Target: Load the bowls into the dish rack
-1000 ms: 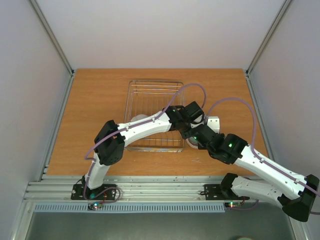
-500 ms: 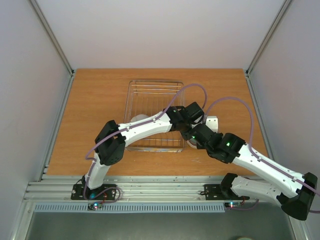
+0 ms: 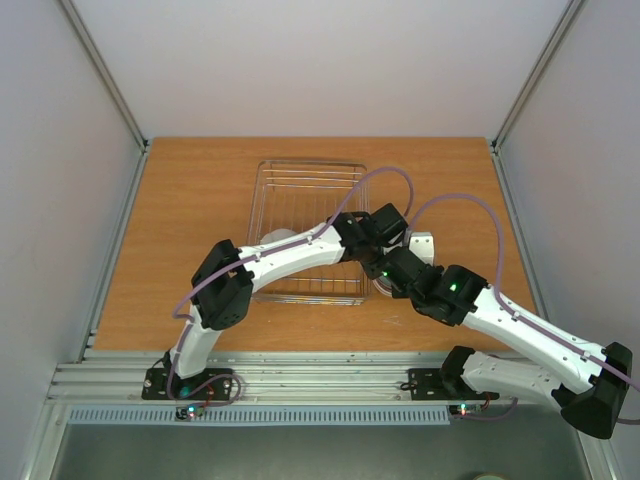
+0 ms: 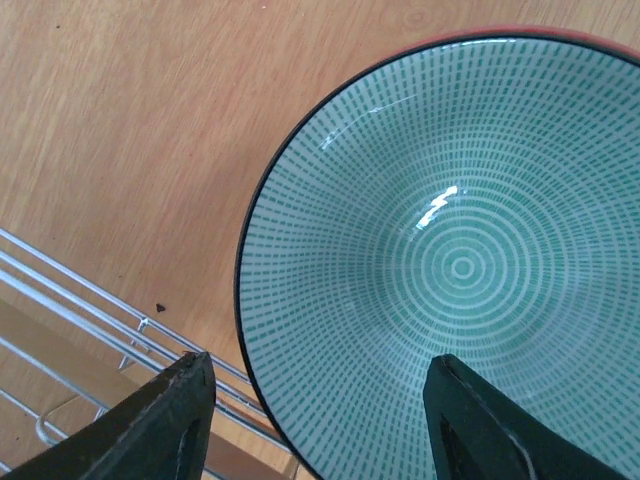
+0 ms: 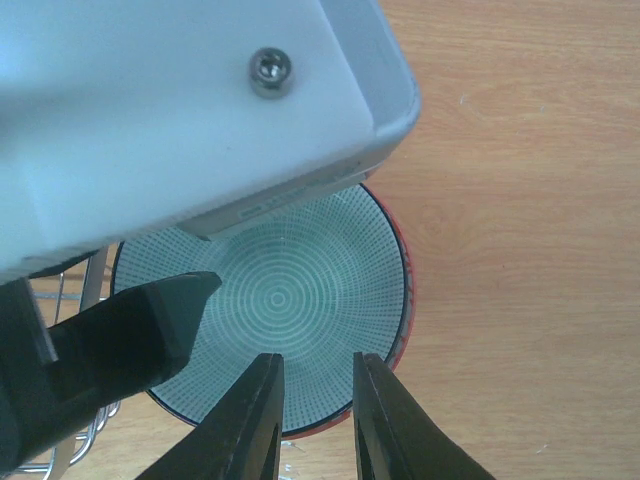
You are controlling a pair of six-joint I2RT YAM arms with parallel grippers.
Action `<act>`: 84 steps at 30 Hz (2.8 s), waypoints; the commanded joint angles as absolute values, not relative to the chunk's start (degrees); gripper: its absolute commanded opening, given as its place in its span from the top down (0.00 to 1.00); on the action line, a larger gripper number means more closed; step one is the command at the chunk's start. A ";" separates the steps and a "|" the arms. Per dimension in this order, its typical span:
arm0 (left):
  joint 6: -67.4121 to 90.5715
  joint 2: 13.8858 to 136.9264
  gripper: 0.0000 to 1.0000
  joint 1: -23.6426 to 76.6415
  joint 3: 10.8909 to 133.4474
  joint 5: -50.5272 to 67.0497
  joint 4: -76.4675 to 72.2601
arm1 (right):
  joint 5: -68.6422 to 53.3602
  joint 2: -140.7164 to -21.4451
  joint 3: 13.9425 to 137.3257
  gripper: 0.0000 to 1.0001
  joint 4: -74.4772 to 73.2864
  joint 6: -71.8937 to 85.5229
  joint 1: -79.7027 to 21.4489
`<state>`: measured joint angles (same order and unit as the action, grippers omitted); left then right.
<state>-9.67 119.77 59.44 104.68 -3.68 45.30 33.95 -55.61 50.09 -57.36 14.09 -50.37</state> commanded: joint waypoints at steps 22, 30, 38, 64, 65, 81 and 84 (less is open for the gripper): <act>-8.09 122.22 1.00 58.94 105.72 -4.48 47.59 | 35.26 -55.03 49.35 0.77 -57.31 14.58 -50.73; -7.94 119.12 1.00 58.00 104.99 -4.40 47.14 | 37.89 -55.73 50.06 0.68 -60.64 17.07 -50.72; -8.24 114.16 1.00 56.53 102.90 -3.29 45.89 | 39.99 -56.35 51.40 0.58 -62.69 18.15 -50.71; -7.30 105.21 0.99 52.61 98.48 6.65 46.25 | 35.85 -51.26 51.16 0.56 -55.48 14.56 -50.62; -7.33 105.14 1.00 52.56 98.78 6.74 46.44 | 35.08 -51.62 51.33 0.56 -54.79 14.22 -50.67; -6.63 105.83 1.00 52.56 104.62 7.74 52.20 | 35.98 -63.09 57.23 0.63 -45.48 -2.07 -60.02; -7.21 105.97 1.00 52.40 105.25 8.02 52.66 | 34.48 -62.03 56.55 0.63 -43.81 -3.69 -60.82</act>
<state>-7.40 107.26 52.47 102.43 6.28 52.90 34.70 -63.61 56.29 -47.18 0.91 -59.46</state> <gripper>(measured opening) 0.014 0.372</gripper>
